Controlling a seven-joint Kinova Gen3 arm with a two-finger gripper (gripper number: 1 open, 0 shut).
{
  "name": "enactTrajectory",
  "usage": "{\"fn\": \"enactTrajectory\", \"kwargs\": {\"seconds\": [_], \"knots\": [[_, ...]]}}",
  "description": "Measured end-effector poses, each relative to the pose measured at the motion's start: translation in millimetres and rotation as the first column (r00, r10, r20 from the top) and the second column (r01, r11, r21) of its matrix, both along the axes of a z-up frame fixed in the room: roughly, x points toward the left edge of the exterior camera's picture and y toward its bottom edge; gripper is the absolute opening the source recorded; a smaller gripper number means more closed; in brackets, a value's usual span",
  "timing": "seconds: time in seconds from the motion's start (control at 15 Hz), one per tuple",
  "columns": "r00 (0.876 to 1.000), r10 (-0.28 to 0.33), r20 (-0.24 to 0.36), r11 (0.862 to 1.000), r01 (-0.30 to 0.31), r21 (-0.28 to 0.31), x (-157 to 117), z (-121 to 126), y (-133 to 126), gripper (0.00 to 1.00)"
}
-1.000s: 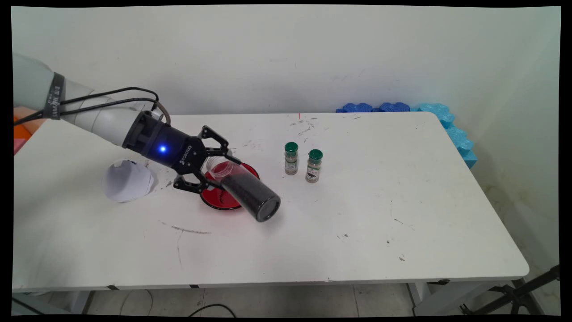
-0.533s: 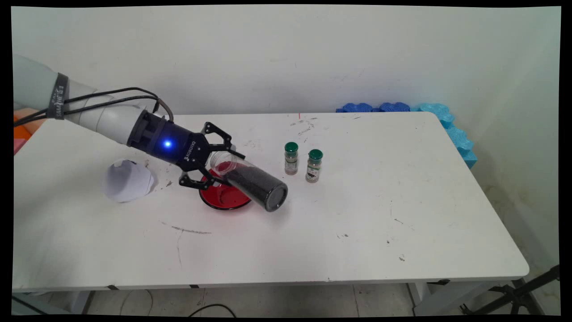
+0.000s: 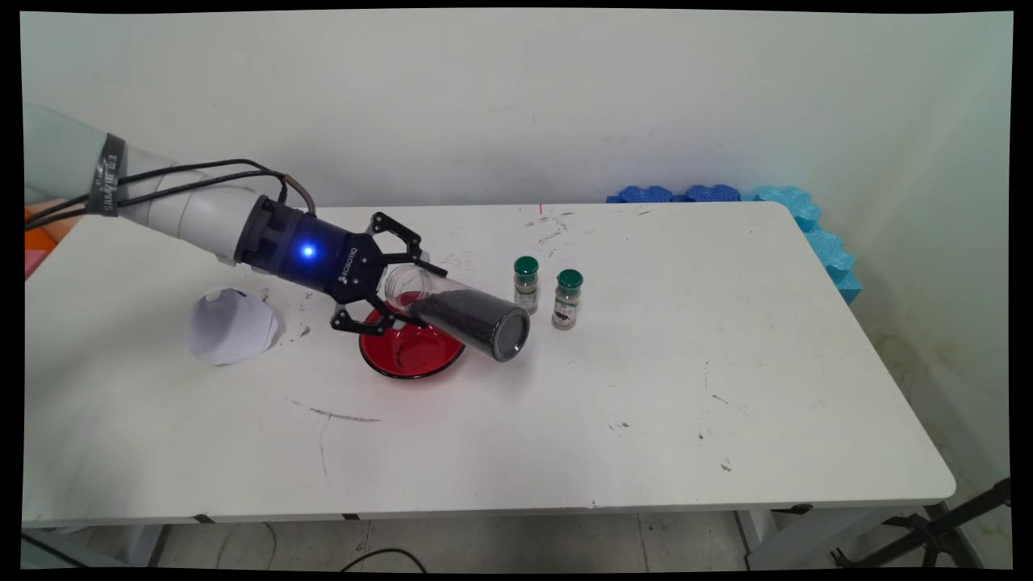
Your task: Pour the black seasoning powder in the red bowl
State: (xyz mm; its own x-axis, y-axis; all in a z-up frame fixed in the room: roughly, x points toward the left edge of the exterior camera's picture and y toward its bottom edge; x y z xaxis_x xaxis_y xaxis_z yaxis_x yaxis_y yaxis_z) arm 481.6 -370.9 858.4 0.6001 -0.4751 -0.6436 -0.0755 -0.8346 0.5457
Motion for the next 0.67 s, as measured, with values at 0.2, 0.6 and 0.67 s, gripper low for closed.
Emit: {"fn": "enactTrajectory", "kwargs": {"seconds": [0.2, 0.6, 0.67], "knots": [[1.0, 0.023, -0.018, 1.0, -0.023, 0.019, 0.6, -0.7, -0.1, 0.0], [0.996, 0.074, -0.052, 0.996, -0.071, 0.06, 1.3, -1.5, -0.1, 0.0], [0.995, 0.079, -0.056, 0.995, -0.076, 0.065, 1.4, -1.6, 0.1, 0.0]]}}
